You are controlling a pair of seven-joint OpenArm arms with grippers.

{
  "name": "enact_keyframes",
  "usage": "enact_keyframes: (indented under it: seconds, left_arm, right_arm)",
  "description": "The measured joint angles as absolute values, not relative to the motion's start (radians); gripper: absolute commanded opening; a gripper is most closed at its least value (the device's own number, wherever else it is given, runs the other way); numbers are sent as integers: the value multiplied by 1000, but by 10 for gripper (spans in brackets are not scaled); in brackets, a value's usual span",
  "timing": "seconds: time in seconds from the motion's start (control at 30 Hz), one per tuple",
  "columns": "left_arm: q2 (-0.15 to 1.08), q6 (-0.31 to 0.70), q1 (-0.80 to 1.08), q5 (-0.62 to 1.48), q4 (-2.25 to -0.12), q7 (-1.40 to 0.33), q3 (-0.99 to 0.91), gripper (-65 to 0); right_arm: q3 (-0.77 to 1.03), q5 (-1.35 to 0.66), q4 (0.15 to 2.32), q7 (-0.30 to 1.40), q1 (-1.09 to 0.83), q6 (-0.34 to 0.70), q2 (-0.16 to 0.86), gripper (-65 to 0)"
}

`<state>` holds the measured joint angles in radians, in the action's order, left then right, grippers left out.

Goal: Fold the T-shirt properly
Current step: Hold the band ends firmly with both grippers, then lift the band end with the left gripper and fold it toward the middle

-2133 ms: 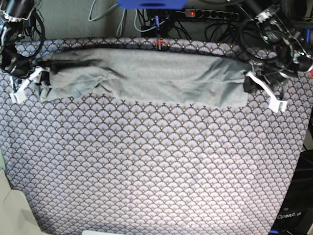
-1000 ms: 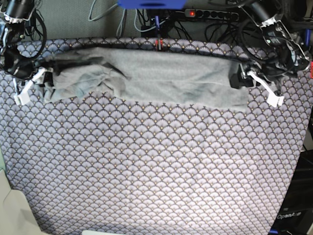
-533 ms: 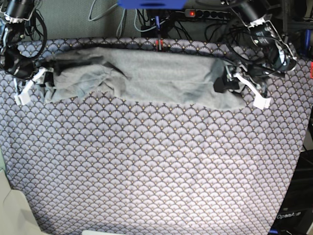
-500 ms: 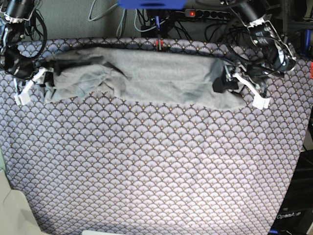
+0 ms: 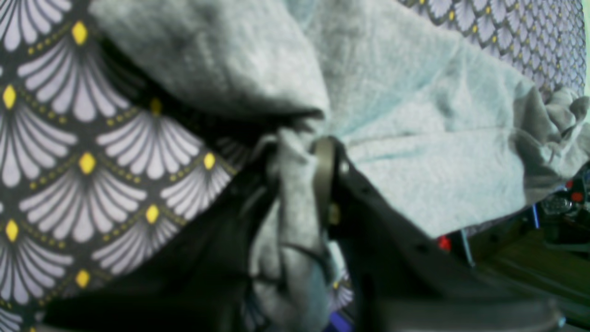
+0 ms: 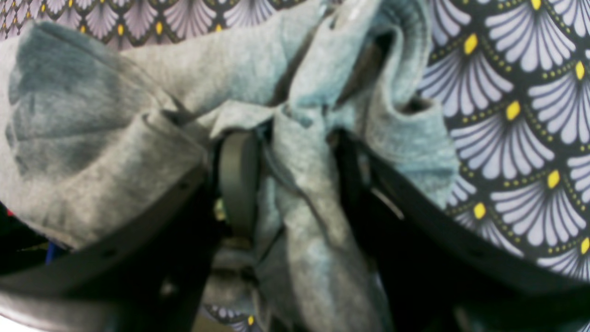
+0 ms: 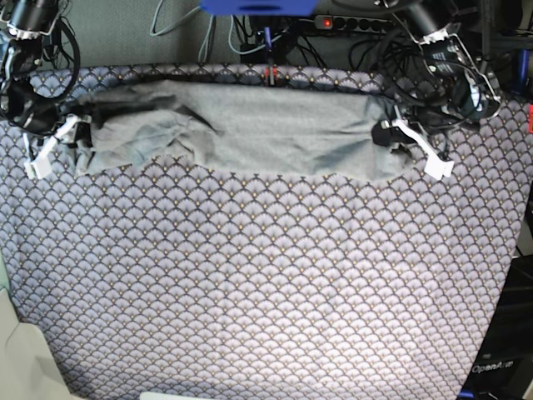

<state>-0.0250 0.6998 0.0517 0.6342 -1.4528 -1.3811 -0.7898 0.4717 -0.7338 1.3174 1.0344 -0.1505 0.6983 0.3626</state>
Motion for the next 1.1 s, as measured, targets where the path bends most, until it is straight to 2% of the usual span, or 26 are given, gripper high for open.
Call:
enact_keyframes:
  seconds: [0.13,0.33,0.43,0.63,0.7,0.93,1.1]
  left_arm:
    - [-44,696,57,606,-1560,-1417,-790,-650]
    - [-160,699,38,616,-1802,-1412,-779,-650]
    - [-162,699,25,610,-1841,-1412,-753,-650]
    - [-157,696,36,599,-1839,-1414,-564,-650]
    - [-153,623,36,603,-1839,-1414,-494,-650]
    - [-152,493,36,611,-1839,-1414,-259,-650]
    - [-150,418,36,610,-1839,-1414,-171,-650]
  right_arm:
    - [472,-734,1317,1034,-150,698,363,-406]
    - [470,-735,1317,1035,-150,698,363,-406]
    - [470,-741,1318,1040,-151,700,363,-406]
    - [470,-734,1317,1027,-150,700,359,-406]
    - [470,-735,1317,1017,-154,702,357,-406]
    - [451,-738,1317,1007,-154,702,363,-406]
    - [451,-739,1317,1008,-154,702,362,-406]
